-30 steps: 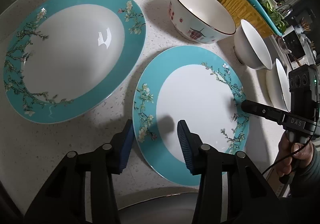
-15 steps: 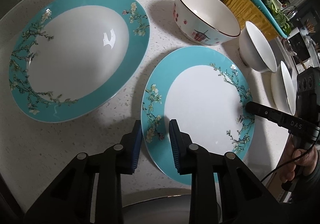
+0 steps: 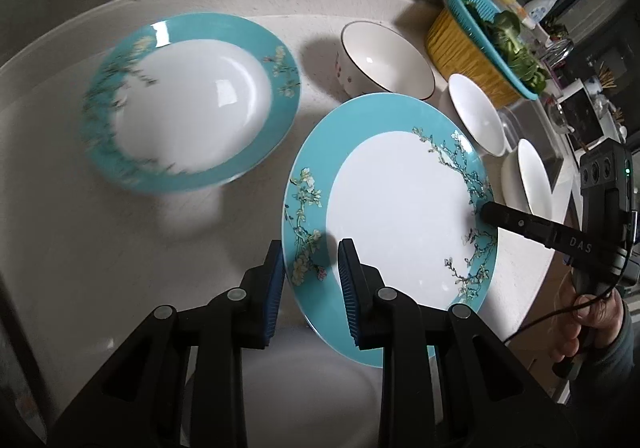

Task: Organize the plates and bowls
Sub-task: 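Carry the teal plate onto the grey-rimmed plate and open both tools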

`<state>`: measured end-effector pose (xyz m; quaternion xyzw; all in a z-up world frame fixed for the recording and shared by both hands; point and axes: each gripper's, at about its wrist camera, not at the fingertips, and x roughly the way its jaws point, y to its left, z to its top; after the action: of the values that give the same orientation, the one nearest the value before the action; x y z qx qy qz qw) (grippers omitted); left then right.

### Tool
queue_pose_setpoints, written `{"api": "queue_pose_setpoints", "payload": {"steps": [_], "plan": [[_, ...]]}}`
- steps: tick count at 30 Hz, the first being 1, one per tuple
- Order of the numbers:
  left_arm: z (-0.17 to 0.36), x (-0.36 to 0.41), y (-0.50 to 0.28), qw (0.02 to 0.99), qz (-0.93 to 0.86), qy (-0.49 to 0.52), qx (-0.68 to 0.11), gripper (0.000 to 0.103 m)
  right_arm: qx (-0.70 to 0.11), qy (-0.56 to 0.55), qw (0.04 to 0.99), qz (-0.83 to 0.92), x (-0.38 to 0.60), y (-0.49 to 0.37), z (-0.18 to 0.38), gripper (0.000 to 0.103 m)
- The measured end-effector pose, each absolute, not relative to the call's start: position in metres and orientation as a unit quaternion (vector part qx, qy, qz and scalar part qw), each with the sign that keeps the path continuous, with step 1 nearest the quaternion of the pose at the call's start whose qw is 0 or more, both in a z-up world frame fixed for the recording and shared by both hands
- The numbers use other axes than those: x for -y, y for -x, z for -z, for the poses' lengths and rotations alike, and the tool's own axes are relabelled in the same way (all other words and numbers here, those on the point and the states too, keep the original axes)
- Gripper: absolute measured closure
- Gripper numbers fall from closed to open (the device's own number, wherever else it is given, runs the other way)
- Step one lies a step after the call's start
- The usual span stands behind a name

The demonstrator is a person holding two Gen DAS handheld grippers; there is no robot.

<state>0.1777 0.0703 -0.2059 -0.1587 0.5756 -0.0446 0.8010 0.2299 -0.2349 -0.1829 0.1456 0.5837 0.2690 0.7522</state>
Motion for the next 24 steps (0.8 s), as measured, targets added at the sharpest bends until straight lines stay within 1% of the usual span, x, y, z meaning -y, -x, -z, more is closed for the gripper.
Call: {"api": "queue_pose_setpoints", "payload": {"steps": [6, 14, 18, 24], "plan": [[0.195, -0.097, -0.110, 0.797, 0.016, 0.173, -0.578, 0.079, -0.584, -0.122, 0.743, -0.302, 0.207, -0.195, 0.170, 0.089], [0.218, -0.119, -0.022, 0.781, -0.016, 0.184, -0.597, 0.079, -0.601, -0.085, 0.723, -0.329, 0.164, -0.141, 0.185, 0.089], [0.227, -0.119, 0.005, 0.779, -0.019, 0.177, -0.601, 0.079, -0.609, -0.067, 0.721, -0.324, 0.157, -0.116, 0.198, 0.090], [0.234, -0.116, 0.024, 0.783, -0.019, 0.158, -0.601, 0.079, -0.614, -0.057, 0.722, -0.314, 0.158, -0.102, 0.211, 0.089]]}}
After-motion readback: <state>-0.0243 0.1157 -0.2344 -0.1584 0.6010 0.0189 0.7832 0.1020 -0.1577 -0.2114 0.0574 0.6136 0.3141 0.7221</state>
